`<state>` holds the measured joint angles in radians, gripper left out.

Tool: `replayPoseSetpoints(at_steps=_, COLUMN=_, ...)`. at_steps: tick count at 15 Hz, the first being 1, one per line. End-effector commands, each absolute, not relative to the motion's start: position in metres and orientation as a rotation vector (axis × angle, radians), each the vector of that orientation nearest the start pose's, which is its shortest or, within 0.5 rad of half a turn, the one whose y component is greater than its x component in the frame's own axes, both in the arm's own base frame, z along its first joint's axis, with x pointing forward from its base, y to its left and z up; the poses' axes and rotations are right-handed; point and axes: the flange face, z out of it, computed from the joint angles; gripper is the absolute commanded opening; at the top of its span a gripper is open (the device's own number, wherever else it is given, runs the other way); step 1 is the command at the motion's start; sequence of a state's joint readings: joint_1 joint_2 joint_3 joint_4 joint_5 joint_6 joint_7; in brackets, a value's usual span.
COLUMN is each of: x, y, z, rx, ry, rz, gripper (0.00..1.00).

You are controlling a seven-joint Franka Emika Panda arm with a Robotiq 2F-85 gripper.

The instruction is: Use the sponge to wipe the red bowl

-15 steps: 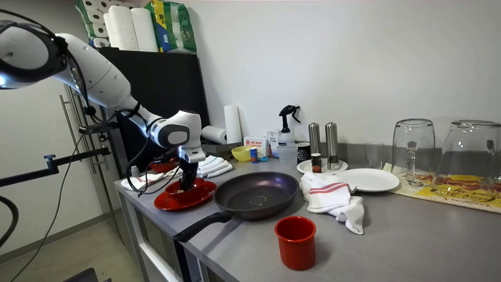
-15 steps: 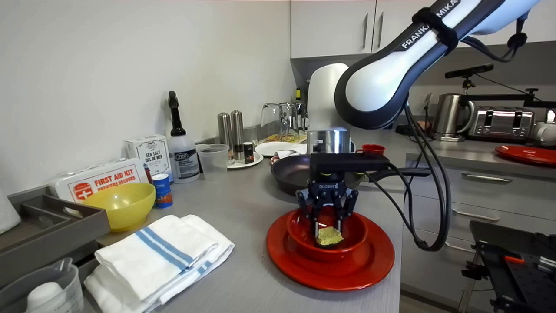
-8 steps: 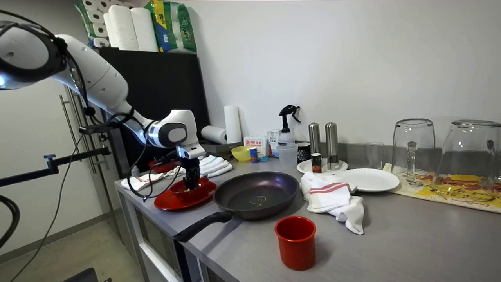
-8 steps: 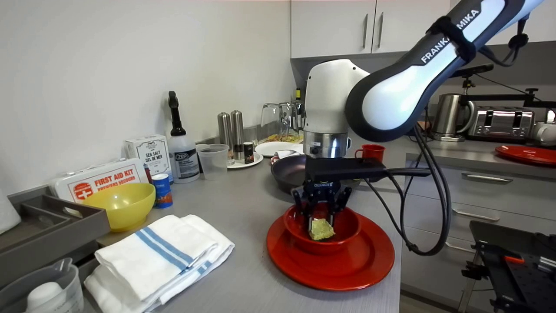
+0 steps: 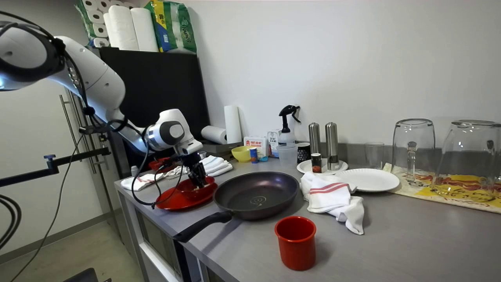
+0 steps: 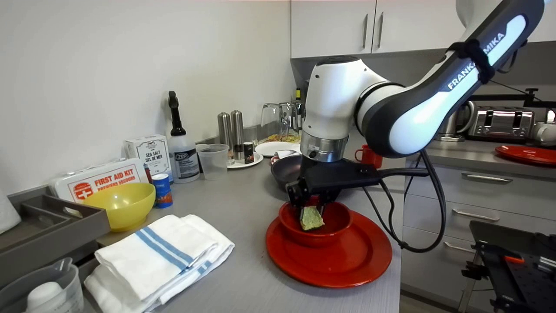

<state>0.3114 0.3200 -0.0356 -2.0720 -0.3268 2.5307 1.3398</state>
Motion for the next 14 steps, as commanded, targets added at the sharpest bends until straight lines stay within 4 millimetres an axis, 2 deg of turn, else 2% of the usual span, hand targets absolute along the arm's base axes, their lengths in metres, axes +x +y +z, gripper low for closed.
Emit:
replayPoseSetpoints(at_steps=1, x=0.571, y=0.17, z=0.296, rx=-2.899, ry=1.259, rz=-0.547, gripper=0.23)
replayPoseSetpoints(at_steps=7, x=0.568, y=0.175, z=0.305, rx=-2.858, ry=1.271, rz=-0.806, gripper=0.23)
replayPoseSetpoints(at_steps=11, x=0.565, y=0.177, z=0.306, rx=-2.844, ry=1.291, rz=-0.874, gripper=0.23)
replayPoseSetpoints(at_steps=14, x=0.563, y=0.177, z=0.302, rx=-2.848, ry=1.314, rz=-0.851, gripper=0.23)
